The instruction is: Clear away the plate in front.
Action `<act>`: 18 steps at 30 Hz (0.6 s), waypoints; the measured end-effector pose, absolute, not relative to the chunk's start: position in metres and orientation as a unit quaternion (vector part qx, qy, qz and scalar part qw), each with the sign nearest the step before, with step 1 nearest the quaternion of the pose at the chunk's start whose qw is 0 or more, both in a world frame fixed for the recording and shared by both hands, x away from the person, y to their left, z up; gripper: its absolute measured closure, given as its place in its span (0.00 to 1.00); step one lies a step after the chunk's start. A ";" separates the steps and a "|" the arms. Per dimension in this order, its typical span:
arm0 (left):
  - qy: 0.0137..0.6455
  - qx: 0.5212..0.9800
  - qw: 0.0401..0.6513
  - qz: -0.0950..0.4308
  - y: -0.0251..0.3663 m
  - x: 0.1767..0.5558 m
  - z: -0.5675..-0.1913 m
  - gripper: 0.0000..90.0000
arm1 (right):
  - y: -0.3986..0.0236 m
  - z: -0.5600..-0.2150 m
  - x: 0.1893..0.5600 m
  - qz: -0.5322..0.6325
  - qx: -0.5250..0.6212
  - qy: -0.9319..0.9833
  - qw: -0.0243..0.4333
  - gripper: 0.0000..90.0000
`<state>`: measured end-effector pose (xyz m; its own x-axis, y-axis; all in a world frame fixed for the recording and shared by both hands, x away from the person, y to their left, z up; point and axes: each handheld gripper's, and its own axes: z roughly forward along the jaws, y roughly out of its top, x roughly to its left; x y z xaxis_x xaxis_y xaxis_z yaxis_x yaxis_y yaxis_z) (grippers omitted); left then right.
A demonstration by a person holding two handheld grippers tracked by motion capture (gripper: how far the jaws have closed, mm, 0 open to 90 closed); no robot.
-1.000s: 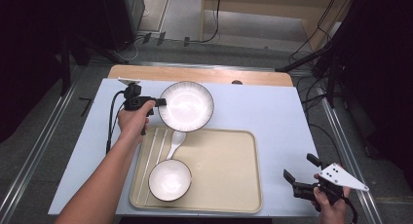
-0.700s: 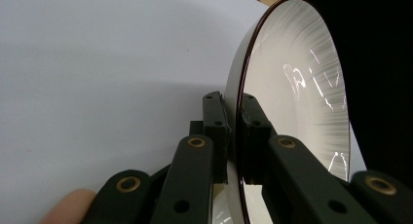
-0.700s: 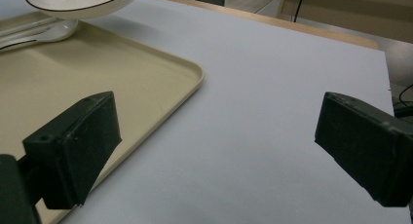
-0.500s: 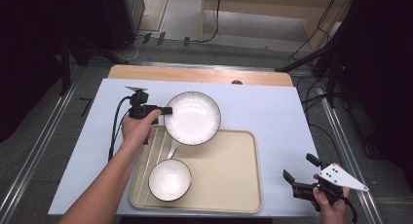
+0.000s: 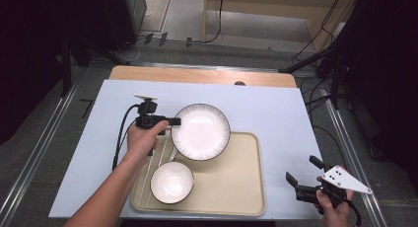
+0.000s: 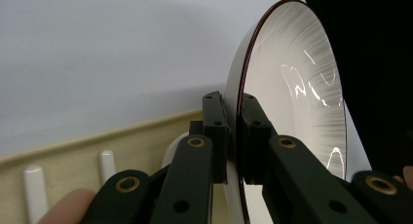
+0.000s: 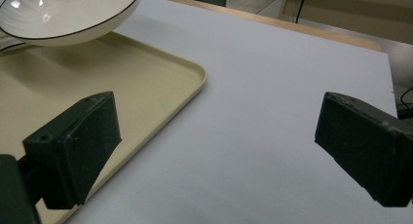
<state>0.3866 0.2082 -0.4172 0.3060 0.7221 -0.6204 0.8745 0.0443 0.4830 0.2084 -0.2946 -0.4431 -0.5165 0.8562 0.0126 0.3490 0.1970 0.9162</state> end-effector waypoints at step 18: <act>0.543 0.726 0.404 -0.117 0.188 0.377 -0.426 0.94 | -0.293 -0.443 0.209 0.481 0.413 0.727 0.265 0.03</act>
